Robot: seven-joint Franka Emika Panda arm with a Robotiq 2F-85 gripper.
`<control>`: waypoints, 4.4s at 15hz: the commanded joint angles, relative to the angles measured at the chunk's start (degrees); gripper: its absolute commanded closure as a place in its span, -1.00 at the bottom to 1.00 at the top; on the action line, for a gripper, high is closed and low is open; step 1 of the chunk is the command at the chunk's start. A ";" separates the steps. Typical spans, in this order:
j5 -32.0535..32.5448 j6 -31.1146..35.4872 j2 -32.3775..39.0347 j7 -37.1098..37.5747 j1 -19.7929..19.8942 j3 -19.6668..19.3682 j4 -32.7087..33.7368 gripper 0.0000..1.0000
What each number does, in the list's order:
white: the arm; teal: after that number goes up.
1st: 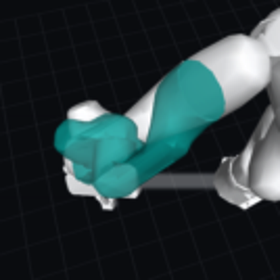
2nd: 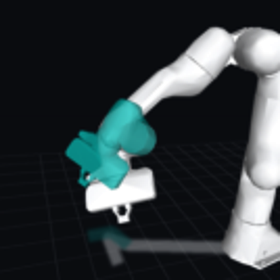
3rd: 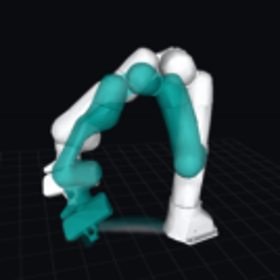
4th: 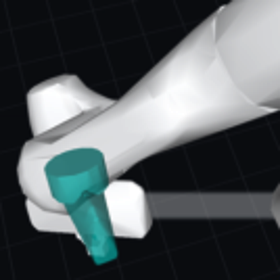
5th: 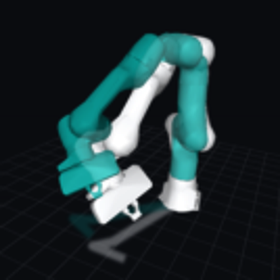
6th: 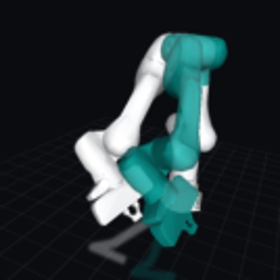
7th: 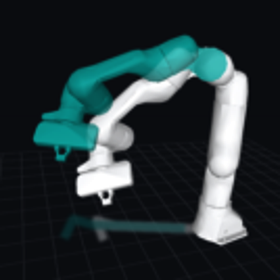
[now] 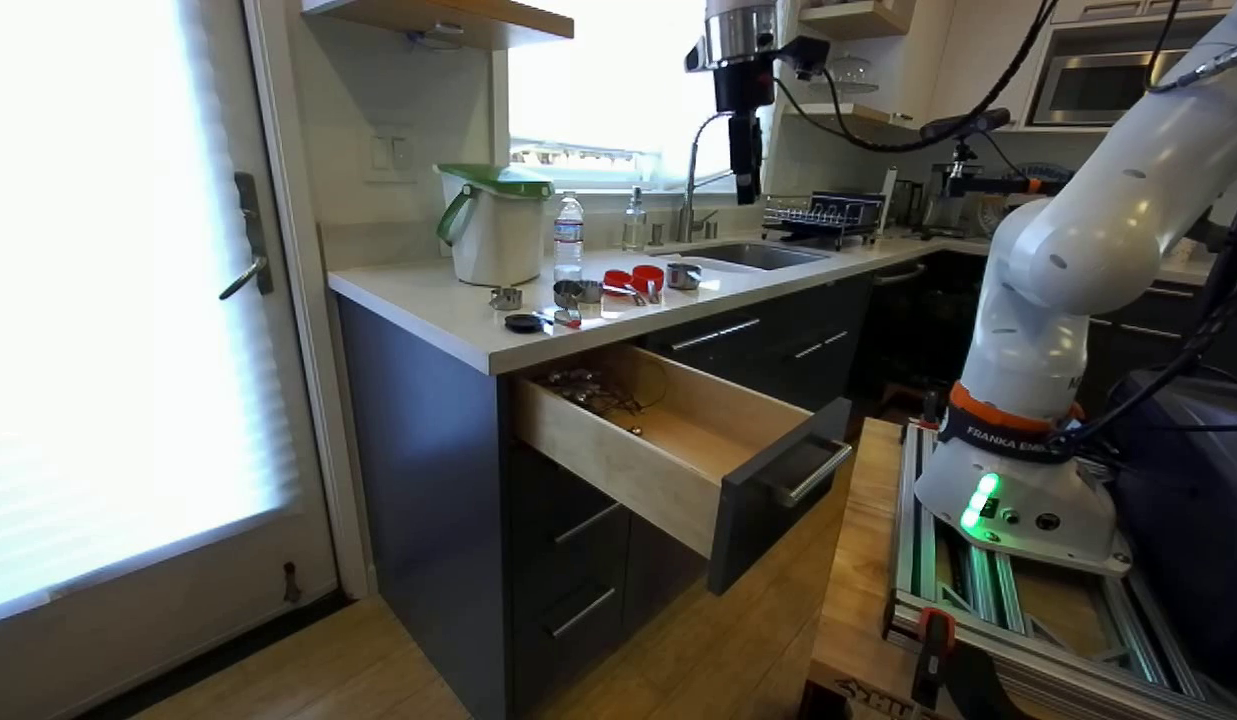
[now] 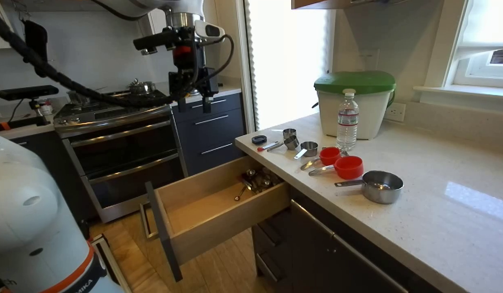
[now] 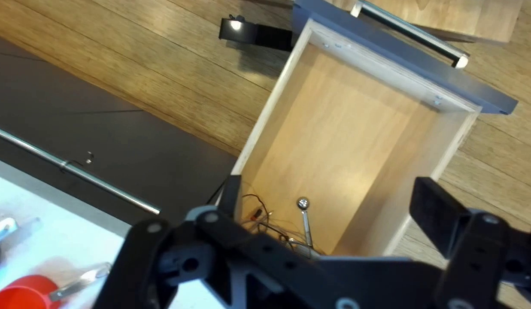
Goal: Remove a spoon from the opened drawer and put it on the counter top
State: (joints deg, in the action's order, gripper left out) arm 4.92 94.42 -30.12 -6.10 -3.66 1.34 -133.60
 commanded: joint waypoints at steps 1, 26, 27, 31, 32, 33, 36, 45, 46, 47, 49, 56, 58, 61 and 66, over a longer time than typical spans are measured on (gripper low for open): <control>-4.24 9.74 0.63 -0.71 -1.72 -0.28 -6.16 -1.00; -3.00 51.74 25.81 0.90 -1.12 2.82 -18.00 -1.00; -2.99 51.74 25.81 0.90 -1.12 2.82 -17.95 -1.00; -5.73 60.65 32.33 -1.56 -1.30 2.66 -16.67 -1.00; -5.31 62.81 33.87 -1.50 -1.14 2.72 -16.56 -1.00; -4.99 64.84 35.61 -1.53 -1.02 2.80 -16.37 -1.00; -4.41 69.59 39.98 -1.75 -0.53 3.03 -15.72 -1.00; -0.06 73.12 47.25 -1.11 -0.52 1.48 -11.53 -0.35; 0.45 72.99 47.67 -1.08 -0.55 1.19 -11.03 -0.14; 0.98 72.88 48.02 -1.09 -0.55 0.87 -10.49 0.05; 2.09 72.81 48.65 -0.78 -0.76 0.00 -9.73 0.35; 3.42 72.11 50.16 -1.15 -0.55 -0.89 -8.25 0.21; 3.36 71.95 50.54 -1.47 -0.29 -0.63 -8.02 0.06; 3.31 71.90 50.98 -1.90 -0.13 -0.35 -7.92 0.17; 2.82 70.84 50.26 -2.66 0.18 0.57 -8.03 0.98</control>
State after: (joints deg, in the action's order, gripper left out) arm 7.27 166.42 19.52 -7.84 -4.47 1.25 -142.07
